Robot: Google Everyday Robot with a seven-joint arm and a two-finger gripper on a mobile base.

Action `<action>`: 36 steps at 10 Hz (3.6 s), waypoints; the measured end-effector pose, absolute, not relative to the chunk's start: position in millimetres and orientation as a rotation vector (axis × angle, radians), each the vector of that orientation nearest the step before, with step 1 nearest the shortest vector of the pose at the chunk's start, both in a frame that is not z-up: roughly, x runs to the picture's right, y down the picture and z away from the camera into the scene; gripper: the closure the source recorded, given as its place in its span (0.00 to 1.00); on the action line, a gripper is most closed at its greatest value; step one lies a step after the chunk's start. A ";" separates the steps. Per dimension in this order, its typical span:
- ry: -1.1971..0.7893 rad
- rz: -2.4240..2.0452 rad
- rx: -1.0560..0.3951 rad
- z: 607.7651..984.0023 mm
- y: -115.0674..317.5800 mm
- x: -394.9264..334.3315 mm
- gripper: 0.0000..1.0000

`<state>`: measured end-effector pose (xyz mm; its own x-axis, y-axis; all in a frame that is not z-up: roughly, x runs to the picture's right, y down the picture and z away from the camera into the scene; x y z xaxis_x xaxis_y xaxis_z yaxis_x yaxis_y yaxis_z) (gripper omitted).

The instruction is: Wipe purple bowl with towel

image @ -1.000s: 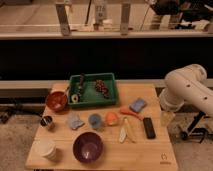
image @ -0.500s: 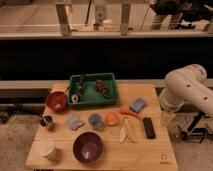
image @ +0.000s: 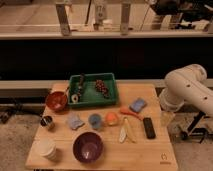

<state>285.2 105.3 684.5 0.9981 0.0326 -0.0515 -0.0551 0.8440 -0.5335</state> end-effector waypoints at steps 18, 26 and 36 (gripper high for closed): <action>0.046 -0.323 -0.522 684.9 101.6 140.0 0.20; 0.020 -0.475 -0.519 702.7 98.6 54.6 0.20; -0.038 -0.640 -0.536 728.2 106.1 -14.9 0.29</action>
<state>-14.9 106.1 728.2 0.8064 -0.5582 0.1953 0.5773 0.6714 -0.4647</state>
